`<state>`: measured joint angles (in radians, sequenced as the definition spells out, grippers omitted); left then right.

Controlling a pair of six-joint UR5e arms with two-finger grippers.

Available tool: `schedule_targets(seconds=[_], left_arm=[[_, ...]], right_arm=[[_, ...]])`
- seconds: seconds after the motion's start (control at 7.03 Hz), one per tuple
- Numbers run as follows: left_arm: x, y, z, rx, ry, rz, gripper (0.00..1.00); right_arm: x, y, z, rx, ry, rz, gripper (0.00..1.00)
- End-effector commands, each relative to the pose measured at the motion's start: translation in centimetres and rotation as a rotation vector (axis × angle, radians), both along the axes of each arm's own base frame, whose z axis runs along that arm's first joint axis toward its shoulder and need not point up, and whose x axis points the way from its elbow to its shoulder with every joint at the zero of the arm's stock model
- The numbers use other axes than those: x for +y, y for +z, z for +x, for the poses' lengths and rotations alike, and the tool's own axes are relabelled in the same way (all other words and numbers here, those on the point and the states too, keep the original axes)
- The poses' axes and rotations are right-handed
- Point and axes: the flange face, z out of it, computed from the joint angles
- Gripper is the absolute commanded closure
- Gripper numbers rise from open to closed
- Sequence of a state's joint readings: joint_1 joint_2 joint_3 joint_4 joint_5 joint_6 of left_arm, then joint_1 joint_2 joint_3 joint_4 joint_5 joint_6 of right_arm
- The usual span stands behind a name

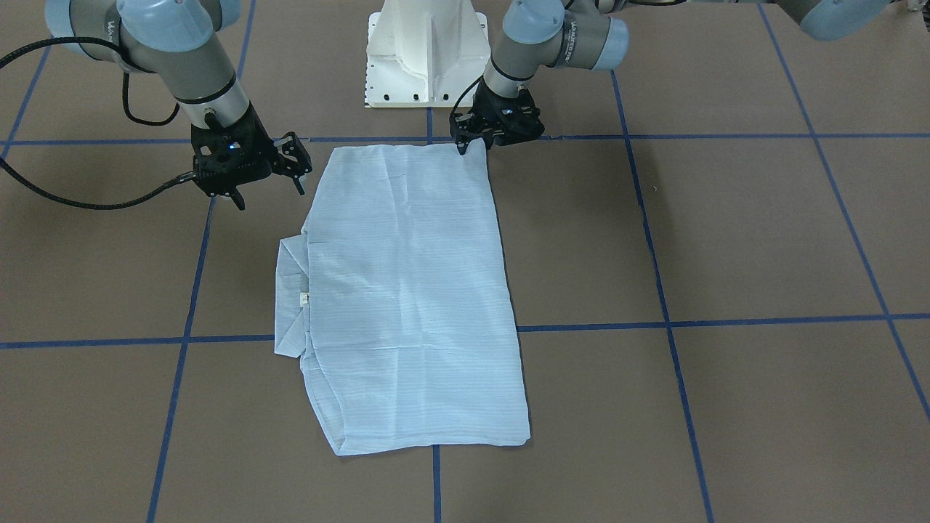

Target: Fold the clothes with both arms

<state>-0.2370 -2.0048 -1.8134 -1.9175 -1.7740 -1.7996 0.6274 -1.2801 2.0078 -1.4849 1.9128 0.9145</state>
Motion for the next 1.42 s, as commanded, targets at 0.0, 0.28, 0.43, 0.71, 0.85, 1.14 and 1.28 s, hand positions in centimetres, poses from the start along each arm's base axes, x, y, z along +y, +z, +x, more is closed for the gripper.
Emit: schedule_targets(seconds=[0.0, 0.28, 0.43, 0.71, 0.85, 1.14, 1.28], left_arm=[[0.0, -0.1, -0.1, 0.003, 0.0, 0.0, 0.56], [-0.1, -0.4, -0.3, 0.006, -0.003, 0.002, 0.61], [-0.4, -0.3, -0.4, 0.003, -0.008, 0.003, 0.62], [-0.5, -0.5, -0.5, 0.006, -0.012, 0.003, 1.0], [-0.8, -0.5, -0.7, 0.006, -0.016, 0.003, 1.0], [-1.5, -0.8, -1.1, 0.01, -0.029, 0.003, 1.0], [-1.6, -0.7, -1.2, 0.006, -0.029, 0.001, 1.0]], right_arm=[[0.0, 0.0, 0.0, 0.001, 0.0, 0.0, 0.0], [0.0, 0.2, 0.0, 0.004, 0.002, 0.0, 0.0], [0.0, 0.1, 0.0, 0.003, 0.002, 0.001, 0.0], [0.0, 0.1, 0.1, 0.001, 0.002, 0.001, 0.0], [0.0, -0.2, 0.1, -0.003, 0.002, 0.002, 0.0], [1.9, -0.6, -1.6, -0.027, 0.055, -0.099, 0.0], [3.9, -1.2, -3.6, -0.045, 0.12, -0.2, 0.0]])
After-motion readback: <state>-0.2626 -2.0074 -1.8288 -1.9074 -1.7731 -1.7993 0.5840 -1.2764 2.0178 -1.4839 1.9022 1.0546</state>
